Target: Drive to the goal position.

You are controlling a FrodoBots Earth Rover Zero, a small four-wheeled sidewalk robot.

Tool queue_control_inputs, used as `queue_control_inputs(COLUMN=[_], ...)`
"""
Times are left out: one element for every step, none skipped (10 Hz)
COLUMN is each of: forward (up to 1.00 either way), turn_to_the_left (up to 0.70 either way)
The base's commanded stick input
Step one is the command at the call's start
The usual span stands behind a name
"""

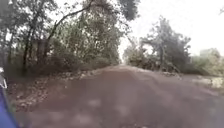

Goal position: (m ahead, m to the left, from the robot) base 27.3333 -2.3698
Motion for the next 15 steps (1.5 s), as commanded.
queue_control_inputs(forward=[0.70,0.70,0.70,0.70,0.70,0.70,0.70,0.70,0.70,0.70,0.70,0.70,0.70,0.70,0.70], turn_to_the_left=[-0.02,-0.02,-0.02,-0.02,-0.02,-0.02,-0.02,-0.02,-0.02,-0.02,-0.02,-0.02,-0.02,-0.02,-0.02])
